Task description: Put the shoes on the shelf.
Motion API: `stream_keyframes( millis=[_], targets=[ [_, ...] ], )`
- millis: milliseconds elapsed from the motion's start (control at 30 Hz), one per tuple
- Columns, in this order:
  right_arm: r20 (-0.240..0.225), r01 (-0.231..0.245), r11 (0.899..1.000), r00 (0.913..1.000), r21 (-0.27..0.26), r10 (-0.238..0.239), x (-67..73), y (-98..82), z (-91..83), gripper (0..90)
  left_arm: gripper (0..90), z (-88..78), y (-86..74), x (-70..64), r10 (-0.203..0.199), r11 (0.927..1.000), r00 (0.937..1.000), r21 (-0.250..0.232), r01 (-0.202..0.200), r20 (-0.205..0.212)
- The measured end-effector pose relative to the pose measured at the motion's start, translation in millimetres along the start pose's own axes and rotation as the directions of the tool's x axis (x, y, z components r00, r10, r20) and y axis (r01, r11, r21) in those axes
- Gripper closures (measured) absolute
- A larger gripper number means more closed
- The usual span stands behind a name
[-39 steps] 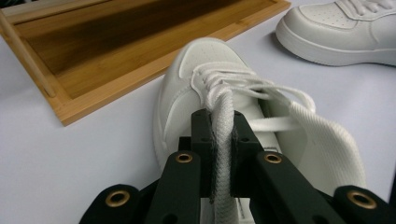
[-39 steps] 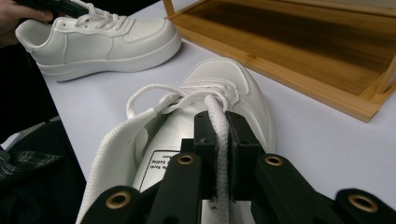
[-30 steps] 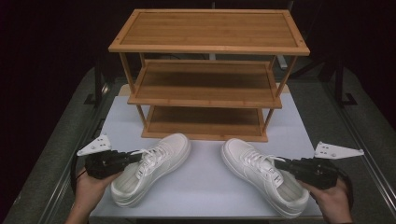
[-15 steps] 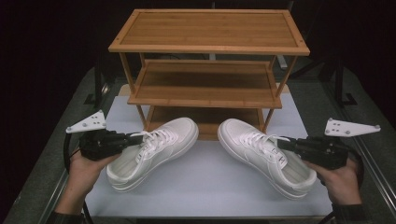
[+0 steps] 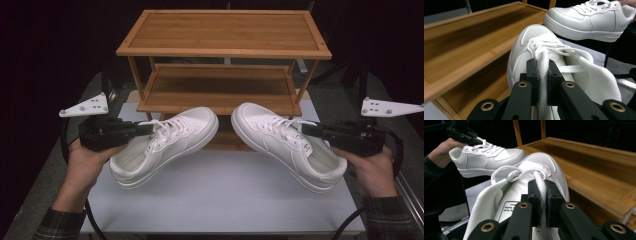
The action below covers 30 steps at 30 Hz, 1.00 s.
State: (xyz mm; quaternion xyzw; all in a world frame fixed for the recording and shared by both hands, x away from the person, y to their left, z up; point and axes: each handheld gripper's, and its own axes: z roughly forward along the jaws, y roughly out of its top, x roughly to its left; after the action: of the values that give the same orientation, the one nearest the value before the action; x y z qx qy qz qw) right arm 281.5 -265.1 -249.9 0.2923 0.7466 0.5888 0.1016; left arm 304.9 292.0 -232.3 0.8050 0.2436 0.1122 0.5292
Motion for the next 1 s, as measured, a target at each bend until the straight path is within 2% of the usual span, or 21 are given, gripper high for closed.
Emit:
stream_keyframes(
  millis=[133, 267, 500, 667, 767, 900, 1000],
  targets=[
    [0.010, 0.000, 1.000, 1.0000, -0.017, 0.000, -3.8, 13.6, 2.3, 84.4, 84.4, 2.2, 12.1, 4.7, -0.001, 0.9999, 0.9998, -0.012, 0.000, -0.018],
    [0.029, 0.007, 1.000, 0.9996, -0.009, -0.006, -7.5, 26.3, 7.7, 84.4, 84.4, 6.1, 23.6, 11.3, -0.013, 0.9996, 0.9985, -0.026, 0.012, -0.054],
    [0.097, 0.008, 1.000, 0.9952, 0.006, -0.009, -19.3, 46.5, 25.5, 84.3, 84.4, 18.4, 41.1, 26.6, -0.038, 0.9984, 0.9937, -0.046, 0.034, -0.105],
    [0.151, 0.000, 1.000, 0.9885, 0.020, -0.003, -26.9, 57.0, 44.6, 84.3, 84.4, 36.8, 50.7, 35.6, -0.057, 0.9979, 0.9884, -0.036, 0.053, -0.141],
    [0.179, -0.005, 1.000, 0.9839, 0.026, 0.000, -30.9, 62.3, 57.8, 84.3, 84.4, 49.1, 54.6, 39.5, -0.078, 0.9964, 0.9840, -0.047, 0.071, -0.160],
    [0.203, -0.010, 1.000, 0.9791, 0.023, 0.005, -34.8, 67.8, 72.6, 84.4, 84.4, 61.4, 56.3, 43.6, -0.096, 0.9947, 0.9797, -0.054, 0.087, -0.176],
    [0.221, -0.018, 0.999, 0.9753, 0.026, 0.012, -38.1, 68.9, 81.0, 84.3, 84.3, 68.4, 57.0, 46.4, -0.112, 0.9932, 0.9738, -0.053, 0.103, -0.198]
  ],
)
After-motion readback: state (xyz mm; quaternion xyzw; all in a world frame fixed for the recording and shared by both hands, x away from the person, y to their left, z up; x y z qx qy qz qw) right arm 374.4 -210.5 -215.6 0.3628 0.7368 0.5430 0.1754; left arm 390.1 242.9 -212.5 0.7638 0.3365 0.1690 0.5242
